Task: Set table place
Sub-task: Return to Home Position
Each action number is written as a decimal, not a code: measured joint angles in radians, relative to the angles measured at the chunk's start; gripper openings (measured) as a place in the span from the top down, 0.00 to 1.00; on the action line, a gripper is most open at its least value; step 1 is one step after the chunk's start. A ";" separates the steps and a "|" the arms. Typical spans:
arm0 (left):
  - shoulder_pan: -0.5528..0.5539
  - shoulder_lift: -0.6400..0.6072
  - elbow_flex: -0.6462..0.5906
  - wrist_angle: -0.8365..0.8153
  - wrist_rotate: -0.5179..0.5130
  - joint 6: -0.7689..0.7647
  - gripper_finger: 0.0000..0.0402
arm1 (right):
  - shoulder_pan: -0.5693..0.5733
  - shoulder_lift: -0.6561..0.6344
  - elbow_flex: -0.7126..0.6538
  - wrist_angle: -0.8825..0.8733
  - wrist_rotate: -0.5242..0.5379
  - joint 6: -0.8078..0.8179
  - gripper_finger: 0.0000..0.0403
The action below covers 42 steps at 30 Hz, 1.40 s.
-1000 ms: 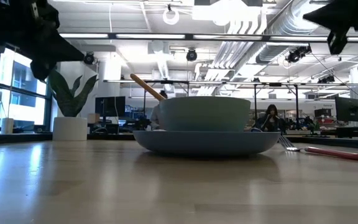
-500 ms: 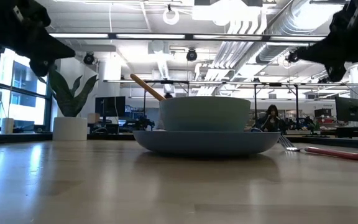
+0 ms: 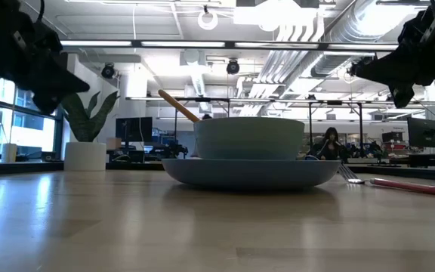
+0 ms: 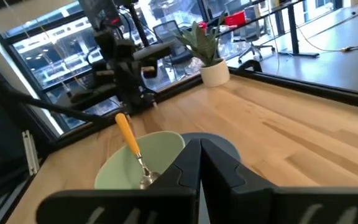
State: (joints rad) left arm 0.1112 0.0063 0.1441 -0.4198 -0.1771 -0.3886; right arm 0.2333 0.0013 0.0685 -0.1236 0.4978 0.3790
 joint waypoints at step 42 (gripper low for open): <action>0.000 0.000 -0.022 0.014 0.001 -0.036 0.99 | 0.000 0.005 -0.001 0.002 0.048 -0.354 1.00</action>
State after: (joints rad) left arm 0.1112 0.0063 0.1219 -0.4062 -0.1763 -0.4243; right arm 0.2333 0.0059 0.0673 -0.1218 0.5457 0.0254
